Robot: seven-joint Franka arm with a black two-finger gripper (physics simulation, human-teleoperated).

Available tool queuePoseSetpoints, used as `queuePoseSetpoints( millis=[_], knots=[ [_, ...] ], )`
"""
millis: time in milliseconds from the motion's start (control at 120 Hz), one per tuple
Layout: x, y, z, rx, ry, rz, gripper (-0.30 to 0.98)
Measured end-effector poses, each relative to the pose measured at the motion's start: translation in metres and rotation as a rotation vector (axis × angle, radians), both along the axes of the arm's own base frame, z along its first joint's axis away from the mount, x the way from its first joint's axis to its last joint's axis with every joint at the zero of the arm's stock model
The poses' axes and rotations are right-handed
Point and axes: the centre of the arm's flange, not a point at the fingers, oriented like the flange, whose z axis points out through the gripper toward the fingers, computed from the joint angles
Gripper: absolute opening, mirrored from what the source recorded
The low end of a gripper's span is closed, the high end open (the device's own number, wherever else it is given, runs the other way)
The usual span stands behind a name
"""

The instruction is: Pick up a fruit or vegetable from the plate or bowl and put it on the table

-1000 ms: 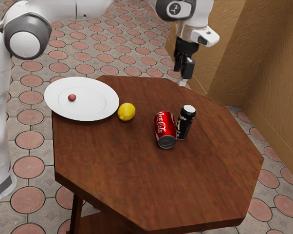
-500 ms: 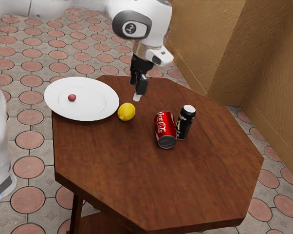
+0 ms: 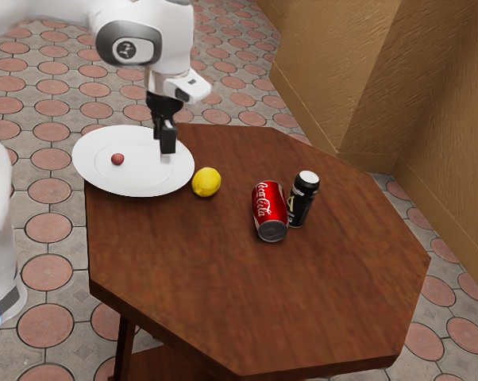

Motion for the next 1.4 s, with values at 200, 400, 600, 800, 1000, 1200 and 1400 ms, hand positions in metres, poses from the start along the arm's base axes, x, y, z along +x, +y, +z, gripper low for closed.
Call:
queuePoseSetpoints(
  millis=[200, 400, 600, 800, 1000, 1200, 1400],
  knots=[
    [-0.030, 0.021, -0.004, -0.003, 0.034, 0.032, 0.69],
    [-0.050, 0.038, -0.024, -0.053, 0.086, 0.070, 0.69],
    [-0.065, 0.053, -0.039, -0.094, 0.118, 0.106, 0.69],
    [-0.071, 0.064, -0.045, -0.113, 0.136, 0.133, 0.69],
    [-0.068, 0.072, -0.055, -0.128, 0.162, 0.149, 0.69],
    [-0.067, 0.077, -0.060, -0.135, 0.175, 0.160, 0.69],
    [-0.064, 0.096, -0.068, -0.142, 0.178, 0.196, 0.69]
  ],
)
